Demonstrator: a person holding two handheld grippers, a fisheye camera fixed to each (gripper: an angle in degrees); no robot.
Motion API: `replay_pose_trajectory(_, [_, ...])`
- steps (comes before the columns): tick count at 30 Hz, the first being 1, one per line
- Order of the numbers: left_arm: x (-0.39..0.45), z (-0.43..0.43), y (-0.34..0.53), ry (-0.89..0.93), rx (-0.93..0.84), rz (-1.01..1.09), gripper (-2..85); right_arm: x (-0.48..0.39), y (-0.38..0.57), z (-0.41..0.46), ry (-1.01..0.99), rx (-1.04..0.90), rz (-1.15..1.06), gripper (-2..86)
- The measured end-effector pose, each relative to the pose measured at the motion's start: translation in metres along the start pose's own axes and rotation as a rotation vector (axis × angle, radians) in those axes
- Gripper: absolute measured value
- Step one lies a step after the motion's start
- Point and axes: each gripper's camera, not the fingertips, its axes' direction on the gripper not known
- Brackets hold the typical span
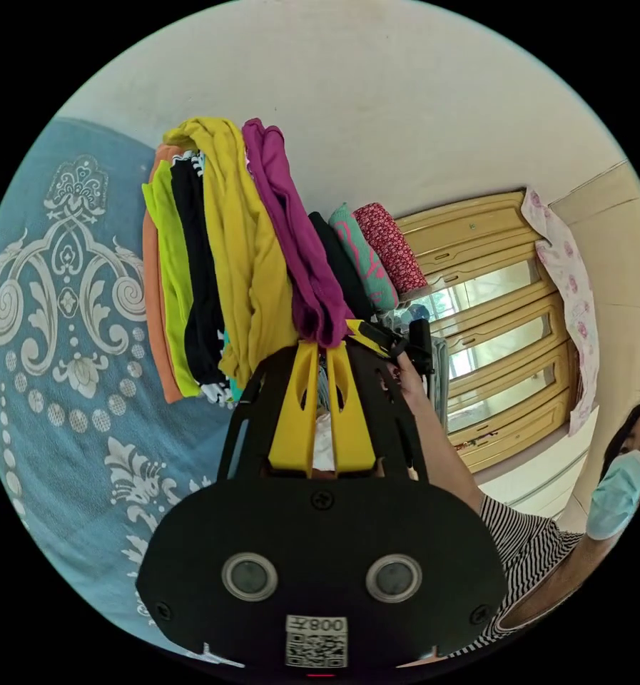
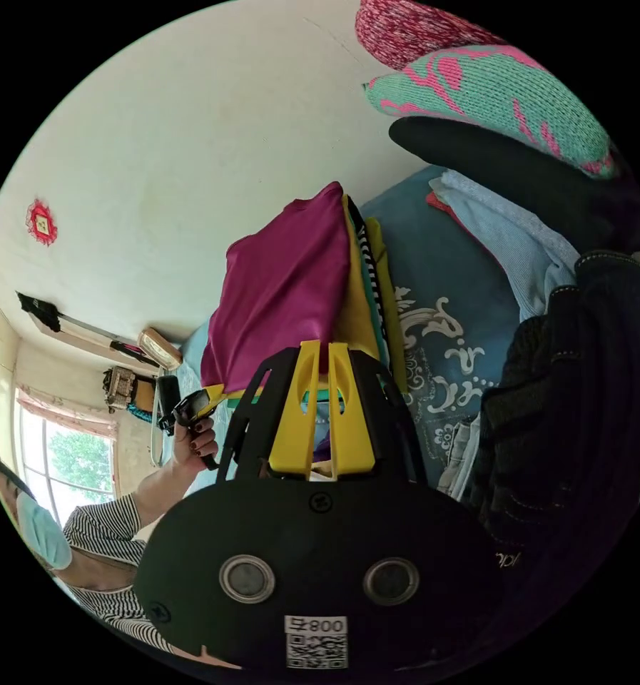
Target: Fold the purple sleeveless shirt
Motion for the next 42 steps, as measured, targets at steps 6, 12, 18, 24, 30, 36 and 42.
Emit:
replay_pose_trajectory(6, [-0.01, 0.012, 0.004, -0.028, -0.037, 0.008, 0.8, 0.001, 0.002, 0.014, 0.077, -0.007, 0.001, 1.6])
replay_pose_trajectory(12, [0.005, -0.005, 0.006, -0.04, 0.001, 0.094, 0.3, -0.028, 0.027, 0.007, 0.252, 0.069, -0.051, 1.1])
replay_pose_trajectory(18, [0.055, 0.011, -0.03, -0.197, 0.023, 0.341, 0.1, -0.112, 0.055, 0.004, 0.548, 0.23, -0.239, 0.1])
replay_pose_trajectory(24, [0.025, 0.058, -0.033, -0.386, -0.087, 0.283, 0.1, -0.129, 0.035, 0.07, 0.657, 0.046, -0.248, 0.1])
replay_pose_trajectory(30, [0.032, 0.055, -0.017, -0.305, -0.04, 0.275, 0.1, -0.142, 0.053, 0.06, 0.621, 0.099, -0.234, 0.1])
replay_pose_trajectory(36, [0.032, 0.067, 0.001, -0.298, -0.071, 0.257, 0.1, -0.154, 0.066, 0.062, 0.662, 0.049, -0.208, 0.1])
replay_pose_trajectory(42, [0.066, 0.021, 0.08, -0.338, -0.144, 0.429, 0.1, -0.215, 0.152, -0.006, 0.554, 0.209, -0.327, 0.2])
